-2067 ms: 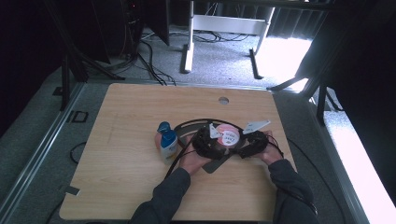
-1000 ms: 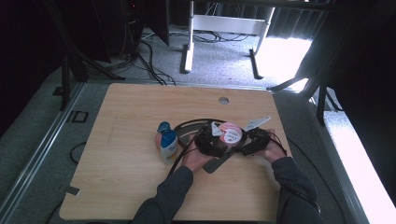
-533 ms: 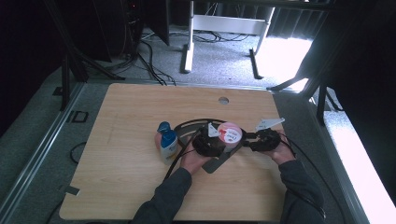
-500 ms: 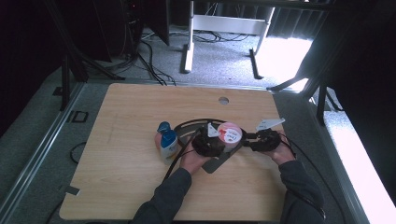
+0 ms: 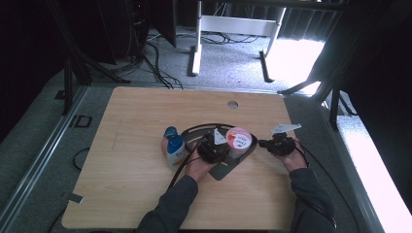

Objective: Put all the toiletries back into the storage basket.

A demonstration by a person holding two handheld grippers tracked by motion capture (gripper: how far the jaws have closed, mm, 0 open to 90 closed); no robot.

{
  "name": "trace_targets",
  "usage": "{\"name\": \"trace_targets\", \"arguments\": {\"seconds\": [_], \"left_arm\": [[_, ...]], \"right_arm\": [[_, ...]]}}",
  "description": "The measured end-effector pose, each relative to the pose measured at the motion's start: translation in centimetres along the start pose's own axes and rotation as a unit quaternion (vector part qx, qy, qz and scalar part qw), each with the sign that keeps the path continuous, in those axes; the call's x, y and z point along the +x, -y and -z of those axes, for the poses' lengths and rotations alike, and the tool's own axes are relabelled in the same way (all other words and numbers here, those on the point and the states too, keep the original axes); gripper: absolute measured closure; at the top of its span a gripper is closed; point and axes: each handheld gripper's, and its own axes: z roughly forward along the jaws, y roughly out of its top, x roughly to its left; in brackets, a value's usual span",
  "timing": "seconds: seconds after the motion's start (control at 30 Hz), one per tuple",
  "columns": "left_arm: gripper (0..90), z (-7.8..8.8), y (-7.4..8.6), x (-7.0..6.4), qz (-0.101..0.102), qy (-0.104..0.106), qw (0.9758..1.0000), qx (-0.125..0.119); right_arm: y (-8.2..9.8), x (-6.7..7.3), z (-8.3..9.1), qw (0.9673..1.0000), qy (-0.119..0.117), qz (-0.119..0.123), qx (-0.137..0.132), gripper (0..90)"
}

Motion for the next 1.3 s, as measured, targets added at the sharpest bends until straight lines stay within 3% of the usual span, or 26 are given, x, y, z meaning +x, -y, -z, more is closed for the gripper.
{"name": "trace_targets", "arguments": {"seconds": [0.2,0.47,0.8,0.97,1.3], "left_arm": [[74.2,0.0,-0.1,0.3,-0.002,-0.016,0.9999,0.001],[89.3,-0.3,-0.4,0.3,0.005,-0.048,0.9988,-0.007],[87.4,-0.7,-0.4,0.6,0.014,-0.045,0.9989,-0.006],[87.0,-1.4,-0.8,0.1,0.004,-0.042,0.9991,0.003],[88.0,-2.0,-1.6,-0.3,0.003,-0.033,0.9995,0.0]], "right_arm": [[0.2,-0.6,-0.9,0.9993,0.028,-0.024,0.01,90.0],[-0.4,-1.0,-2.0,0.998,0.045,-0.044,0.011,90.0],[-0.5,-1.1,-2.3,0.998,0.042,-0.046,0.012,90.0],[-0.5,-1.1,-2.2,0.998,0.041,-0.047,0.013,90.0],[-0.4,-1.2,-2.0,0.9984,0.033,-0.045,0.009,90.0]]}}
